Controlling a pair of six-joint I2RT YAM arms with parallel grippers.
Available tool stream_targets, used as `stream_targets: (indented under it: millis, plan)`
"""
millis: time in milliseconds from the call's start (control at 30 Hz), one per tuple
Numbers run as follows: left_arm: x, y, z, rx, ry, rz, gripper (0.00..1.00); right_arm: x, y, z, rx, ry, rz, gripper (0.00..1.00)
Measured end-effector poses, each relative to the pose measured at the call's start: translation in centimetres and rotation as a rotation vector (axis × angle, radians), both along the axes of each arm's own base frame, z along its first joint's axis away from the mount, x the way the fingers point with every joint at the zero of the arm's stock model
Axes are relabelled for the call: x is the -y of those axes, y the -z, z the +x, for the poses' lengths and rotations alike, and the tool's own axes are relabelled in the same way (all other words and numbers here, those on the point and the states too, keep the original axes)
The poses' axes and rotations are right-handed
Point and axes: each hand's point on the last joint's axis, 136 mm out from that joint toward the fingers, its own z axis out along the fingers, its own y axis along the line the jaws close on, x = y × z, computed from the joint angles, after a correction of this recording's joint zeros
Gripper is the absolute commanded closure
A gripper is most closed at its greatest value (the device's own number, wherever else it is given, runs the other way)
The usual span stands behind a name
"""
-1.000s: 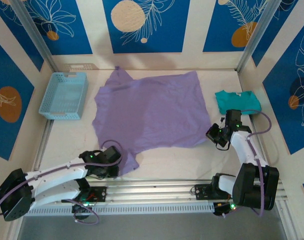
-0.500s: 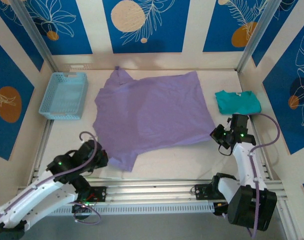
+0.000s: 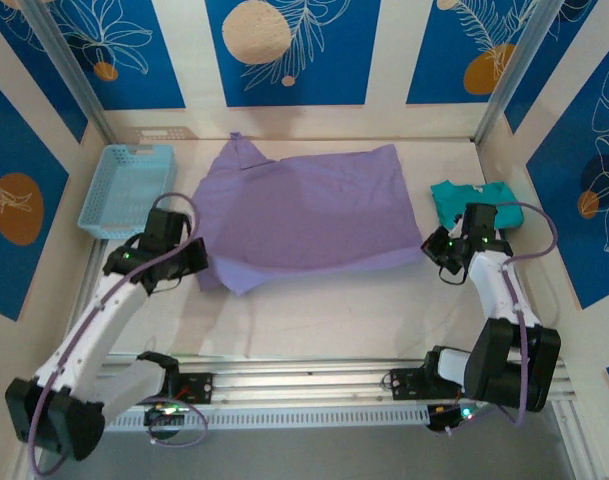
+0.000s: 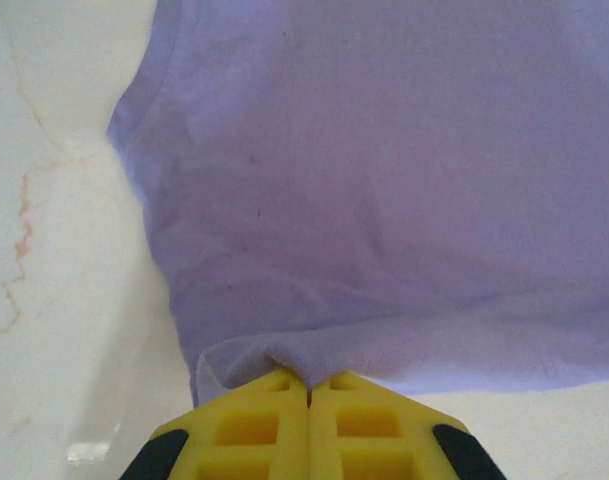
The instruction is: Fold the inside-out t-shirt
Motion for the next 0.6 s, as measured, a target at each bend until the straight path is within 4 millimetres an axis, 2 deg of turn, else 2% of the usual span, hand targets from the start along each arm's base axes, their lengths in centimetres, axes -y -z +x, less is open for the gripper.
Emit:
stream_targets:
  millis: [267,600]
  plan:
    - [-0.4,-0.9,4.4,0.023,0.008,-0.030,1.00,0.1,0.6,3.2,-0.019,-0.025,0.000,0.96]
    - [-1.2,0.5,6.8,-0.014,-0.010,-0.041,1.00,-0.3,2.2,5.8,-0.054,-0.054,0.002,0.96]
